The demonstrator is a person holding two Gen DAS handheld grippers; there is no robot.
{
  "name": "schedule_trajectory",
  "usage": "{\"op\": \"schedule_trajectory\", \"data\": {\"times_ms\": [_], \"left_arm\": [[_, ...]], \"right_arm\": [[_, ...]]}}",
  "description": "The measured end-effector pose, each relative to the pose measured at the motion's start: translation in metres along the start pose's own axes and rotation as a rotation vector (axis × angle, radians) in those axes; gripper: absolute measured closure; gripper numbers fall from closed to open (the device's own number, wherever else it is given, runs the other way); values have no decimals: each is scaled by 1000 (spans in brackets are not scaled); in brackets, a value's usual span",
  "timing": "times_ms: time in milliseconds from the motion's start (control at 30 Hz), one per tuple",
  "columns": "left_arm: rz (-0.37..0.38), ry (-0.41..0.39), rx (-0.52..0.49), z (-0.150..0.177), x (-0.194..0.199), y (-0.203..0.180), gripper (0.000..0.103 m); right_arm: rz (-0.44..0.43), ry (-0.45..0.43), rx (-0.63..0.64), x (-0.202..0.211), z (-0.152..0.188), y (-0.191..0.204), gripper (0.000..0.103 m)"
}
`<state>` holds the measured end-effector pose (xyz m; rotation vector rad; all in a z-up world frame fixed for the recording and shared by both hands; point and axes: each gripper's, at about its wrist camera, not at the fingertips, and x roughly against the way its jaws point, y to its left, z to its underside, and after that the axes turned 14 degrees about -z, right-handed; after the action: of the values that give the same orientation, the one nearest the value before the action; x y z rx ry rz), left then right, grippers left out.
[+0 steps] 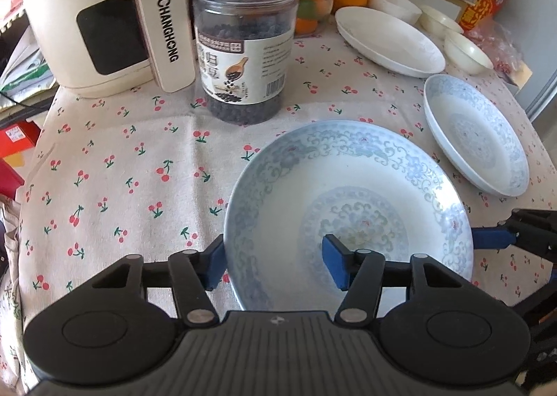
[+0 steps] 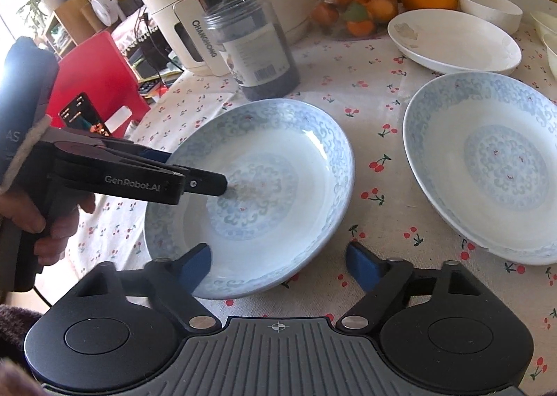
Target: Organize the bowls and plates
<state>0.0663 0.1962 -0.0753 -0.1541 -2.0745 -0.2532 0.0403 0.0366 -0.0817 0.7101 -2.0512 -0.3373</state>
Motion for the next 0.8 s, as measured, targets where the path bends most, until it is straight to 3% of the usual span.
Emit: {"op": "schedule_trajectory", "data": {"times_ms": [167,367,467,800], "left_arm": [[1,6,31,0,-1,6,61],[-8,10,70,0,0,11,72],[-18,2,71,0,2,12,74],[-7,-44,78,-3,12,8,77]], "right_arm": [[17,-3,16,-3,-3,0,50],[62,3,29,-2,-4,-1,69],[58,10,29,0,-6,-3,73],[61,-22,35,16,-10,-2,74]]}}
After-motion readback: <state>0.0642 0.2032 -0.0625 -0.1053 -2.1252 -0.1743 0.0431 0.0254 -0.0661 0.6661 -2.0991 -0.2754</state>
